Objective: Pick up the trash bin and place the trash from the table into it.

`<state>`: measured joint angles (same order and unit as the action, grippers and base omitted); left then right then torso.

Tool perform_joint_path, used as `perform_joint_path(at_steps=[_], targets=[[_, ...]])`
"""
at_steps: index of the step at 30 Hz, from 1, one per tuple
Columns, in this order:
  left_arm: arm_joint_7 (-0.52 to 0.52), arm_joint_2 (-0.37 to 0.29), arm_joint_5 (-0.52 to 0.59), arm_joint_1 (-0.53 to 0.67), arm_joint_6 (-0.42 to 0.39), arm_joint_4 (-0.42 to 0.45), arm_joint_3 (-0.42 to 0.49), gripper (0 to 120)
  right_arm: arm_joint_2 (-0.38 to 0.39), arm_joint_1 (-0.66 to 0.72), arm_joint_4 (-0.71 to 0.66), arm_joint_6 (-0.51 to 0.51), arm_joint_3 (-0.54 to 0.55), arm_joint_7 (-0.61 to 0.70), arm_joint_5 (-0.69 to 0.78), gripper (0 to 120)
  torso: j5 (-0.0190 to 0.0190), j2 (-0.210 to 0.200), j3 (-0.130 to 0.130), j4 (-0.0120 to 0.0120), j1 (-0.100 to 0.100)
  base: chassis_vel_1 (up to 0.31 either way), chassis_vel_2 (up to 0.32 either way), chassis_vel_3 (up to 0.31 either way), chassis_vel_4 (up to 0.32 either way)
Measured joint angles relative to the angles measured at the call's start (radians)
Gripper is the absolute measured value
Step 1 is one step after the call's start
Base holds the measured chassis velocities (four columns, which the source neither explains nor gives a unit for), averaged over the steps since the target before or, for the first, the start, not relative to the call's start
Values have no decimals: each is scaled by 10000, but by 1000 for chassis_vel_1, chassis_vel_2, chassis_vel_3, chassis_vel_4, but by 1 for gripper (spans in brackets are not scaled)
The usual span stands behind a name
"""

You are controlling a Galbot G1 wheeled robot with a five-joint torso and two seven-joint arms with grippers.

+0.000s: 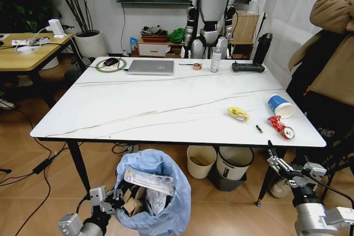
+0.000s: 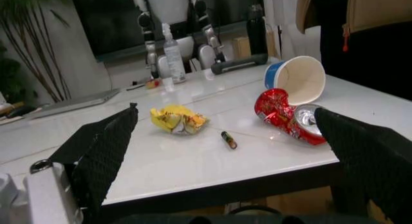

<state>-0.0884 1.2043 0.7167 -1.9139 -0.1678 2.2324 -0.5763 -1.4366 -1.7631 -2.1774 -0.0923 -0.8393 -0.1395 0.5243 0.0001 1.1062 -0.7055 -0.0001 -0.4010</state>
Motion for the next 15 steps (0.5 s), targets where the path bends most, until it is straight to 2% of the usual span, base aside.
perform_joint_path(at_steps=[6, 15], targets=[[0, 42, -32, -8, 0, 0, 19, 0, 33, 43, 41, 1, -3, -46, 62, 100, -1, 0, 0, 1, 0, -12, -10, 18, 15], [0, 53, -53, 8, 0, -3, 40, 0, 78, 112, 99, 4, -12, -73, 121, 100, -1, 0, 0, -1, 0, -65, -60, 44, 56]])
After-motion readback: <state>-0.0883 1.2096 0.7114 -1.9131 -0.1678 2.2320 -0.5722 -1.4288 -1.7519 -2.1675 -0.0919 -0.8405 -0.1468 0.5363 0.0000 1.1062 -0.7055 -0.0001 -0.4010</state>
